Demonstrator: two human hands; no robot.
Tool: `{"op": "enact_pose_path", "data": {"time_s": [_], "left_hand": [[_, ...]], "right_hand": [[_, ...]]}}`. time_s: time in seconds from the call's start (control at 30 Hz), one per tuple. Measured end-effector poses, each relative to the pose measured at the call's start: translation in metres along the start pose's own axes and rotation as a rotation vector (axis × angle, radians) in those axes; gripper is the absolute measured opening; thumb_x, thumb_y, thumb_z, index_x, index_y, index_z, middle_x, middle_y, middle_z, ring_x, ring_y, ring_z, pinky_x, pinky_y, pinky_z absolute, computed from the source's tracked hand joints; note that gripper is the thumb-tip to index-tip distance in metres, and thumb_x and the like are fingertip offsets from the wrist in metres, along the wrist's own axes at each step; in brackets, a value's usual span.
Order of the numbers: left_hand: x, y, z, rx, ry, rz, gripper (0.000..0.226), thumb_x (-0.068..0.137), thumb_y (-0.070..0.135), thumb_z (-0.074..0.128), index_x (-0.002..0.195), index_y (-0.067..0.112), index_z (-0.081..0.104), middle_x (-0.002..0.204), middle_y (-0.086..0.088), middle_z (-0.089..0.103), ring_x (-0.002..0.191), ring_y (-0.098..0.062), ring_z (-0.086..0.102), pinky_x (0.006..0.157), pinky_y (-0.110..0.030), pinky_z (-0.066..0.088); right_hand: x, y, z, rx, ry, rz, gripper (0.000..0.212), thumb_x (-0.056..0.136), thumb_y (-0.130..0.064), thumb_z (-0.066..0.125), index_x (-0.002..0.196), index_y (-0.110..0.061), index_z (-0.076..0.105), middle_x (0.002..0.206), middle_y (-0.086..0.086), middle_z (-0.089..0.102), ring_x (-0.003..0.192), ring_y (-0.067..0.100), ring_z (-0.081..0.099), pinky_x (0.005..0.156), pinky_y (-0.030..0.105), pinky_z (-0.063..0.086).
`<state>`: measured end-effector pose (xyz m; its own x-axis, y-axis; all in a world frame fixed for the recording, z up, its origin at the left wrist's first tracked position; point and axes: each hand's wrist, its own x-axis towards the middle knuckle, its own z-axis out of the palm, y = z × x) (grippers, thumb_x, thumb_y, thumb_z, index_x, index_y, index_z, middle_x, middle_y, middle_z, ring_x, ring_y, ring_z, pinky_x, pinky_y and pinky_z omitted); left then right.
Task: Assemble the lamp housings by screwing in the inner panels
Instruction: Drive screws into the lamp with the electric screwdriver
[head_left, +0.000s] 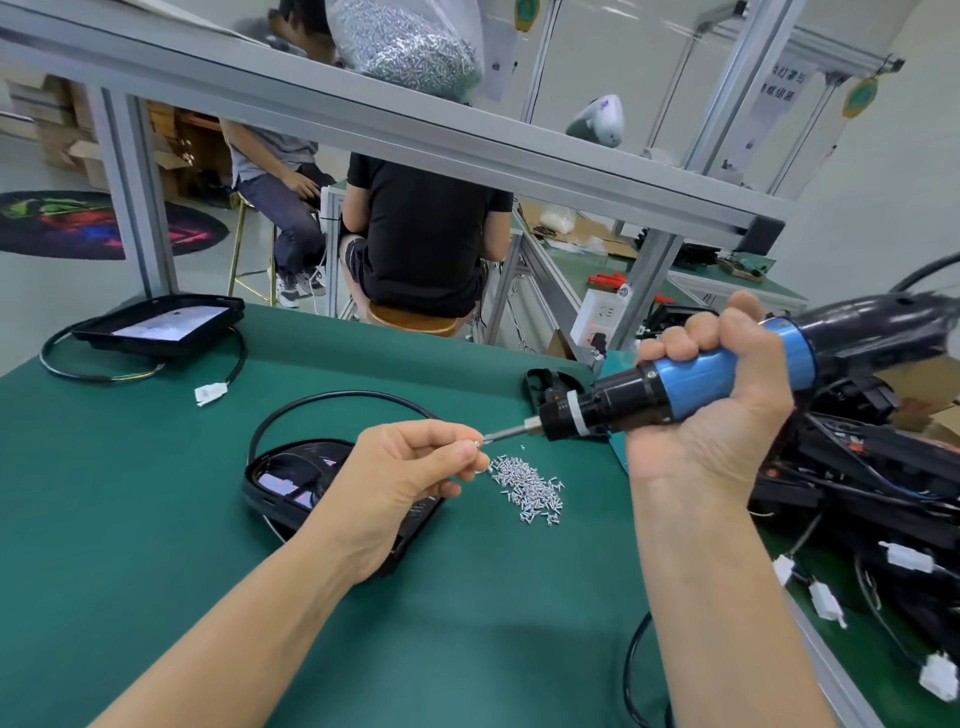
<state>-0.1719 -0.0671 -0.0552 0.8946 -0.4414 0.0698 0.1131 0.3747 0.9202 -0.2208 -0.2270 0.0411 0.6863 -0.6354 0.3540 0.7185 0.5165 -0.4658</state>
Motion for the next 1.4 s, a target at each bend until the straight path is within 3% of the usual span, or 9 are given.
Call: {"op": "enact_pose_path", "data": {"time_s": [0.13,0.43,0.53,0.7,0.93,1.07,1.4], "left_hand": [[-0.002,0.000,0.000,-0.005,0.003,0.009,0.010,0.066,0.015,0.069,0.070,0.013,0.077,0.071,-0.008,0.072,0.062,-0.009,0.062,0.057,-0.017,0.051],[-0.004,0.000,-0.001,-0.039,0.013,0.033,0.009,0.065,0.014,0.069,0.069,0.011,0.077,0.069,-0.008,0.071,0.059,-0.010,0.061,0.059,-0.018,0.052],[-0.004,0.000,-0.001,0.050,0.067,0.117,0.011,0.076,0.002,0.068,0.073,0.010,0.074,0.066,-0.006,0.071,0.057,-0.007,0.061,0.057,-0.014,0.050],[-0.002,0.003,-0.011,0.140,0.161,0.169,0.018,0.081,-0.008,0.065,0.078,0.008,0.072,0.065,-0.005,0.072,0.058,-0.006,0.062,0.061,-0.014,0.051],[0.002,0.000,-0.014,0.037,0.207,0.149,0.014,0.082,-0.007,0.063,0.081,0.005,0.071,0.066,-0.006,0.071,0.059,-0.010,0.063,0.062,-0.016,0.053],[0.005,0.003,-0.019,0.063,0.198,0.168,0.016,0.082,-0.004,0.064,0.078,0.008,0.073,0.066,-0.007,0.071,0.059,-0.011,0.063,0.061,-0.017,0.053],[0.010,0.016,-0.032,0.075,0.056,0.157,0.009,0.065,0.012,0.071,0.072,0.011,0.077,0.067,-0.011,0.072,0.057,-0.013,0.063,0.059,-0.018,0.053]], "right_hand": [[-0.002,0.005,0.001,-0.018,-0.030,0.001,0.018,0.077,-0.007,0.053,0.090,-0.019,0.054,0.058,-0.008,0.048,0.048,0.006,0.046,0.054,0.020,0.044],[-0.002,0.009,0.002,-0.047,-0.031,-0.034,0.021,0.072,-0.009,0.054,0.090,-0.019,0.054,0.056,-0.007,0.047,0.047,0.007,0.045,0.053,0.021,0.044],[-0.003,0.015,0.001,-0.050,-0.026,-0.047,0.022,0.071,-0.009,0.054,0.091,-0.019,0.053,0.056,-0.007,0.047,0.048,0.008,0.046,0.055,0.021,0.044],[-0.009,0.023,-0.013,-0.101,-0.067,0.051,0.027,0.083,-0.008,0.055,0.105,-0.024,0.052,0.068,-0.006,0.052,0.068,0.012,0.052,0.076,0.025,0.043],[-0.010,0.036,-0.012,-0.002,0.014,0.071,0.028,0.088,-0.001,0.050,0.102,-0.025,0.053,0.067,-0.007,0.053,0.060,0.009,0.053,0.069,0.023,0.047],[-0.009,0.041,-0.009,0.020,0.015,0.078,0.032,0.079,-0.002,0.056,0.102,-0.025,0.055,0.067,-0.006,0.054,0.060,0.008,0.053,0.068,0.022,0.050],[-0.004,0.046,-0.014,0.102,0.024,0.105,0.026,0.085,-0.004,0.055,0.101,-0.025,0.057,0.067,-0.007,0.055,0.061,0.009,0.053,0.073,0.024,0.048]]}}
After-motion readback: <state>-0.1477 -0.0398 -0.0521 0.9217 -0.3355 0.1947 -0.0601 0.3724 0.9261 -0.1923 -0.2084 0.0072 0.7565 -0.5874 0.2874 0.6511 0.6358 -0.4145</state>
